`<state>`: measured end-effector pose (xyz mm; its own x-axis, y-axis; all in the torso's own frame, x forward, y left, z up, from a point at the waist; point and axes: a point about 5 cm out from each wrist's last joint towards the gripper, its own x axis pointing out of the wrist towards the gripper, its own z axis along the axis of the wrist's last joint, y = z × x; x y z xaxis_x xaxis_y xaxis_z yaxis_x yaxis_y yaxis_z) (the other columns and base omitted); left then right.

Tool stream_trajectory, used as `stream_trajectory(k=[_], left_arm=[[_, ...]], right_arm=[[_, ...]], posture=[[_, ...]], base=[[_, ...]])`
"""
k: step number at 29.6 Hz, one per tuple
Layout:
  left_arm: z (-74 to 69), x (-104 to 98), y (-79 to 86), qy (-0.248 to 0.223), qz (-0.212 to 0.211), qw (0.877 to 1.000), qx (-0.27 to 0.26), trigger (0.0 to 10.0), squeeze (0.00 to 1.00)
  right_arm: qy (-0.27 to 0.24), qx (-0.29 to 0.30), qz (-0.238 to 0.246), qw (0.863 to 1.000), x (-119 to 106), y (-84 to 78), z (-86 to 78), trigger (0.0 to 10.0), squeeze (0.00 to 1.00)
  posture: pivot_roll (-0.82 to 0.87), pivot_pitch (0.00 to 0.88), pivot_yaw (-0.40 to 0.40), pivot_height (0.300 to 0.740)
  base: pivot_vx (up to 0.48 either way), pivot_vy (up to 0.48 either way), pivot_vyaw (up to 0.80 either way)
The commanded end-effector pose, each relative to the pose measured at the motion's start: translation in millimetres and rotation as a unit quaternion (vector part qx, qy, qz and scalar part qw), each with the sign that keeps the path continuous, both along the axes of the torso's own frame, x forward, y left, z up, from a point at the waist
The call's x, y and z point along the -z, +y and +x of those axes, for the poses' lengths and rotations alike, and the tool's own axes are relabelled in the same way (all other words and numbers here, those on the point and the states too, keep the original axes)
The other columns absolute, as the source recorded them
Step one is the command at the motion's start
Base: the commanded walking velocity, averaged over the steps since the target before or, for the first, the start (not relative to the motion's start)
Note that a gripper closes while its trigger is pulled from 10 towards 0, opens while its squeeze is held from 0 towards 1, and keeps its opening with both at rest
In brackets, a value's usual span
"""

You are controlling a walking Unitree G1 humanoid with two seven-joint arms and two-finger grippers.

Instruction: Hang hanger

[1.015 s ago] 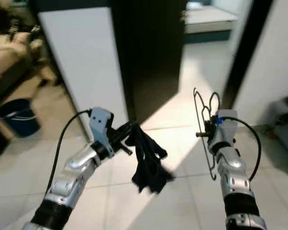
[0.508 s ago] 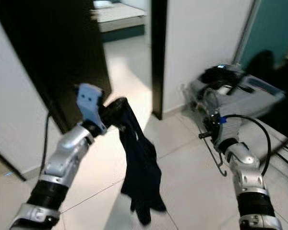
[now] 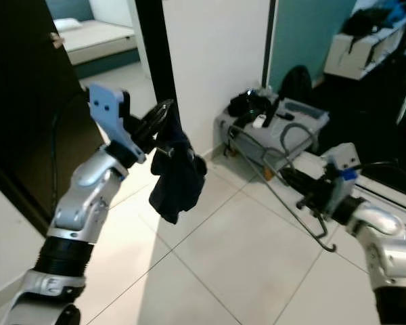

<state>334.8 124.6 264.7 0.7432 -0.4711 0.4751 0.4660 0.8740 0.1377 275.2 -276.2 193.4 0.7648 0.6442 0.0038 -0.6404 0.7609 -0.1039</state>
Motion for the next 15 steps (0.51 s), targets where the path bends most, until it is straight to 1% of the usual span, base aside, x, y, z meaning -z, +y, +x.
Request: stream_trajectory(k=[1, 2, 3, 5, 6, 8, 9, 10, 12, 15], left_arm=[[-8.2, -9, -0.4, -0.027, 0.037, 0.999, 0.025, 10.0, 0.00], [-8.2, -9, -0.4, -0.027, 0.037, 0.999, 0.025, 10.0, 0.00], [-10.3, -9, -1.4, -0.032, 0.052, 0.998, 0.035, 10.0, 0.00], [-11.6, -9, -0.3, -0.041, 0.090, 0.994, 0.036, 10.0, 0.00], [-11.6, -9, -0.3, -0.041, 0.090, 0.994, 0.036, 10.0, 0.00], [-9.4, -7, 5.7, -0.044, 0.128, 0.991, 0.016, 10.0, 0.00], [-9.4, -7, 5.7, -0.044, 0.128, 0.991, 0.016, 10.0, 0.00], [-8.7, -7, 7.6, -0.045, 0.135, 0.990, 0.011, 10.0, 0.00], [-8.2, -8, 9.9, -0.044, 0.136, 0.990, 0.008, 10.0, 0.00], [-11.0, -8, 7.8, -0.047, 0.134, 0.990, 0.013, 10.0, 0.00]], right_arm=[[-0.006, -0.073, 0.032, 0.997, -13, 3.6, -15.2, 10.0, 0.00], [-0.006, -0.073, 0.032, 0.997, -13, 3.6, -15.2, 10.0, 0.00], [-0.004, -0.090, 0.037, 0.995, -15, 2.7, -21.1, 10.0, 0.00], [-0.001, -0.105, 0.048, 0.993, -19, -0.8, -27.6, 10.0, 0.00], [-0.001, -0.105, 0.048, 0.993, -19, -0.8, -27.6, 10.0, 0.00], [0.006, -0.125, 0.044, 0.991, -21, -2.6, -34.3, 10.0, 0.00], [0.006, -0.125, 0.044, 0.991, -21, -2.6, -34.3, 10.0, 0.00], [0.010, -0.132, 0.040, 0.990, -21, -3.0, -36.5, 10.0, 0.00], [0.016, -0.149, 0.039, 0.988, -22, -1.4, -40.1, 10.0, 0.00], [0.036, -0.168, 0.017, 0.985, -18, 4.7, -43.7, 10.0, 0.00]], posture=[[-0.12, 0.000, 0.058, 0.740], [-0.12, 0.000, 0.058, 0.740], [-0.12, 0.000, 0.058, 0.740], [-0.12, 0.000, 0.062, 0.740], [-0.12, 0.000, 0.062, 0.740], [-0.12, 0.000, 0.064, 0.740], [-0.12, 0.000, 0.064, 0.740], [-0.12, 0.000, 0.064, 0.740], [-0.12, 0.000, 0.067, 0.740], [-0.12, 0.000, 0.064, 0.740]], base=[[0.000, 0.000, 0.00], [0.000, 0.000, 0.00], [0.000, 0.000, 0.00], [0.000, 0.000, 0.00], [0.000, 0.000, 0.00], [0.000, 0.000, 0.00], [0.000, 0.000, 0.00], [0.000, 0.000, 0.00], [0.000, 0.000, 0.00], [0.000, 0.000, 0.00]])
